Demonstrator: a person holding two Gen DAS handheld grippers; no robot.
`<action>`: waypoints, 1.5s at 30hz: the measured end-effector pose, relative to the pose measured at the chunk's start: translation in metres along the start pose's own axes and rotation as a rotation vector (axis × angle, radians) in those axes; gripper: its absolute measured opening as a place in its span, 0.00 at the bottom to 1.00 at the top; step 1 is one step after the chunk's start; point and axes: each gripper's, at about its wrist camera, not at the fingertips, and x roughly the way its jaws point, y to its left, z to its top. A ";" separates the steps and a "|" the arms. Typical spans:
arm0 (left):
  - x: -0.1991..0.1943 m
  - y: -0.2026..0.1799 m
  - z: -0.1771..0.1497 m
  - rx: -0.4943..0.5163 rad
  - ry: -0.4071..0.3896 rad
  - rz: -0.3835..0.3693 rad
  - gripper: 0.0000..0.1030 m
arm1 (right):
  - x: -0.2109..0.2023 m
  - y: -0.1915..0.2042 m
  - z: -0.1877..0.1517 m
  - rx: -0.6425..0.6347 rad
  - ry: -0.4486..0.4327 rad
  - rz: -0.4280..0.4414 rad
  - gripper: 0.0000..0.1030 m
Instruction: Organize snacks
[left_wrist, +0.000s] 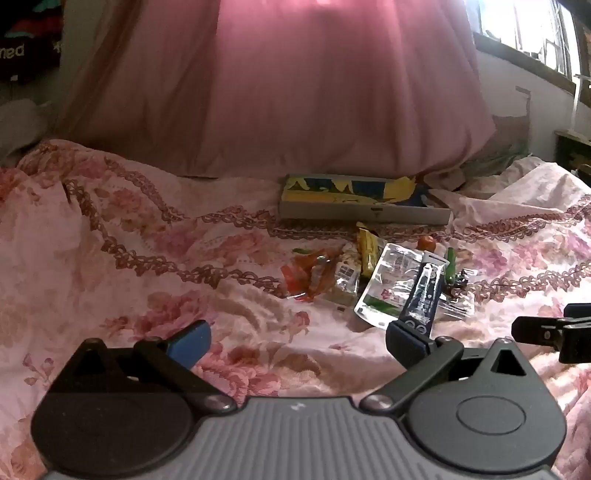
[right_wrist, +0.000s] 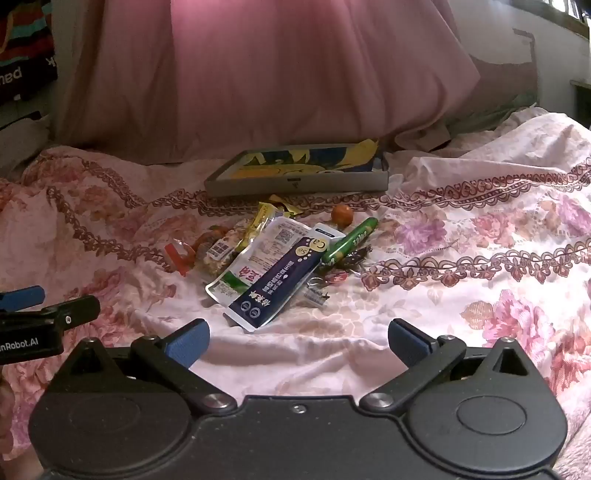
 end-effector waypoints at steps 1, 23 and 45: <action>0.000 0.000 0.000 0.000 -0.001 0.001 1.00 | 0.000 0.000 0.000 0.000 0.000 0.000 1.00; 0.000 -0.007 -0.001 0.005 0.001 0.002 1.00 | 0.002 -0.001 -0.001 -0.004 0.005 -0.004 1.00; 0.000 -0.011 -0.002 0.006 0.004 0.002 1.00 | 0.003 -0.001 -0.002 -0.006 0.009 -0.006 1.00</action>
